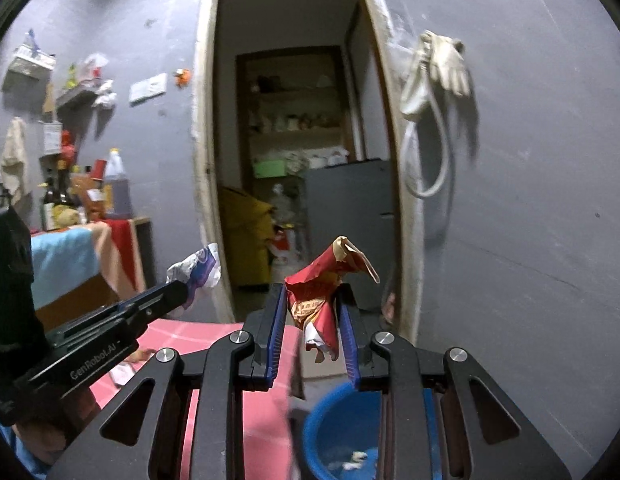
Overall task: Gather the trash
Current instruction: 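Carry the foil and red wrappers over the blue basin, then open both grippers to drop the wrappers into the basin, then move both open grippers back over the remaining trash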
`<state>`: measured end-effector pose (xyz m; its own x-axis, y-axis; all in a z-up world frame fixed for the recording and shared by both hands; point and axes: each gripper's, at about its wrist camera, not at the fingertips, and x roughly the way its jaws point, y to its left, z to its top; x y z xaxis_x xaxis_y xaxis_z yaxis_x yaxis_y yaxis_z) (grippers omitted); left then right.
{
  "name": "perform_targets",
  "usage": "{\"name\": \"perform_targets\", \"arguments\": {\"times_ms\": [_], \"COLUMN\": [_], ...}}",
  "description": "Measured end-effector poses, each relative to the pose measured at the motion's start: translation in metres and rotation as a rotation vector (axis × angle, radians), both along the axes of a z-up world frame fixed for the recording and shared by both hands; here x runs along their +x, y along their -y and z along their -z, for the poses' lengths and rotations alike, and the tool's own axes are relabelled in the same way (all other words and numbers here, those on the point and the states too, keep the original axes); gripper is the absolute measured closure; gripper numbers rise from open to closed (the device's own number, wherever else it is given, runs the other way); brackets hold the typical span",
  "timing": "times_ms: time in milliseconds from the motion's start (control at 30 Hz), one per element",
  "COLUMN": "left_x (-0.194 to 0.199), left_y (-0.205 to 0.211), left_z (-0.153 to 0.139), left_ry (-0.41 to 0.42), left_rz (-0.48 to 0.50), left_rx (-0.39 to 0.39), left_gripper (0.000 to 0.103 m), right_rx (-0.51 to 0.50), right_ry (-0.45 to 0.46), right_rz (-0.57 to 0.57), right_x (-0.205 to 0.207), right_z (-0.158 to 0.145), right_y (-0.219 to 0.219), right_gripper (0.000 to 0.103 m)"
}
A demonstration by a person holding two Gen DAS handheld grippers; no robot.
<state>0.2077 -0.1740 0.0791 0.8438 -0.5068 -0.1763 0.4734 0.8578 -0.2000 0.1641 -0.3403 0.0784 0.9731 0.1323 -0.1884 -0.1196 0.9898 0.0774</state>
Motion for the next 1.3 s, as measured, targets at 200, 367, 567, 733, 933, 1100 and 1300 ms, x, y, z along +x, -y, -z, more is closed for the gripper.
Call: {"name": "perform_targets", "arguments": {"times_ms": [200,367,567,733,933,1100,1300], "left_x": [0.025,0.047,0.076,0.092,0.108,0.109,0.101], "left_y": [0.033,0.048,0.063,0.066,0.065,0.059,0.037], "left_z": [0.02,0.047,0.078,0.103,0.123,0.128,0.112], "left_ry": [-0.091,-0.209,-0.345,-0.431,-0.504,-0.527,-0.49], "left_rz": [0.064,0.099,0.1,0.09,0.091,0.09,0.06], "left_rx": [0.049,0.096,0.13,0.16,0.175,0.151,0.101], "left_gripper": [0.097,0.097,0.097,0.097,0.091,0.071,0.062], "right_rx": [0.022,0.044,0.08,0.094,0.123,0.13,0.143], "right_ry": [-0.081,-0.164,-0.259,-0.317,-0.377,-0.404,-0.367], "right_rz": [0.069,0.108,0.132,0.146,0.152,0.157,0.161], "right_x": [0.009,0.02,0.039,0.052,0.068,0.075,0.067], "right_z": [0.024,0.047,0.072,0.09,0.105,0.11,0.101], "right_y": [0.028,0.041,0.051,0.057,0.061,0.063,0.06], "right_gripper": [0.079,0.078,0.078,0.078,0.071,0.071,0.056]}}
